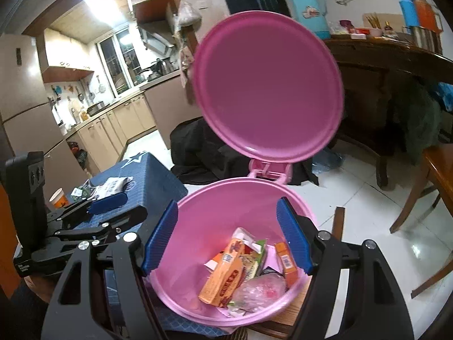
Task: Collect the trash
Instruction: 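Move both tools back toward the table, then grasp the white alcohol-wipe pack with the right tool while left tool grasps the paper cup, then lift the wipe pack and paper cup off the table, then carry both items over the pink bin and open both tools to drop them, then move both tools back toward the table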
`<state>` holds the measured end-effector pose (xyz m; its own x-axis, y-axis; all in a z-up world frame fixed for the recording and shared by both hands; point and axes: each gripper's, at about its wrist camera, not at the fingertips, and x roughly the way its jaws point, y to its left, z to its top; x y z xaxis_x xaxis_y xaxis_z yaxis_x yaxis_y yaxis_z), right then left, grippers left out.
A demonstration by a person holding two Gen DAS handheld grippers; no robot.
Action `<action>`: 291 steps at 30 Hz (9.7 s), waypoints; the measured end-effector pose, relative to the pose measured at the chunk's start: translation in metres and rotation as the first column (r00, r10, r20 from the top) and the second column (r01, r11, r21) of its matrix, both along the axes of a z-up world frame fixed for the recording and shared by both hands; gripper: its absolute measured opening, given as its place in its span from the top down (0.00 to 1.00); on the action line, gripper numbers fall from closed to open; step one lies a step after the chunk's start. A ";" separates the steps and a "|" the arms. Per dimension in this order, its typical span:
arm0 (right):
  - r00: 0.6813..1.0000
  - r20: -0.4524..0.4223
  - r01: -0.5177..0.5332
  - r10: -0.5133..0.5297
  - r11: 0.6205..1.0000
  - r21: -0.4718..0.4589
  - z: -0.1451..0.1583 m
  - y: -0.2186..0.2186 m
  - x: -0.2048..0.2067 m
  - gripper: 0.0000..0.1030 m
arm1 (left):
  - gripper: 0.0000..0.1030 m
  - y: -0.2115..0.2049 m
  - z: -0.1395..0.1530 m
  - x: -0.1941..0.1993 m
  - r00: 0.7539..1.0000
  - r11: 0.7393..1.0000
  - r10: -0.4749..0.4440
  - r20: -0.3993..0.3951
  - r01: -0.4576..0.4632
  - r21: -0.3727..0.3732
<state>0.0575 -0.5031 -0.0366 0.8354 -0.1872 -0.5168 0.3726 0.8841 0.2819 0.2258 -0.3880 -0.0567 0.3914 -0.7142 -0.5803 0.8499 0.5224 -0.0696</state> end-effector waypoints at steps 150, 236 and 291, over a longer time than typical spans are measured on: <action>0.855 -0.069 -0.518 0.514 0.849 -0.105 -0.003 0.289 0.115 0.73 | 0.93 0.321 0.020 0.005 0.616 0.627 0.734 0.288 -0.776 0.064; 0.997 -0.040 0.055 -0.060 0.992 -0.112 0.001 0.001 -0.012 0.75 | 0.93 -0.060 -0.002 -0.025 0.965 0.981 0.031 0.261 -0.079 0.175; 0.893 -0.128 -0.448 0.432 0.880 -0.156 -0.007 0.214 0.149 0.61 | 0.55 0.242 -0.017 0.061 0.834 0.827 0.540 0.112 -0.551 0.115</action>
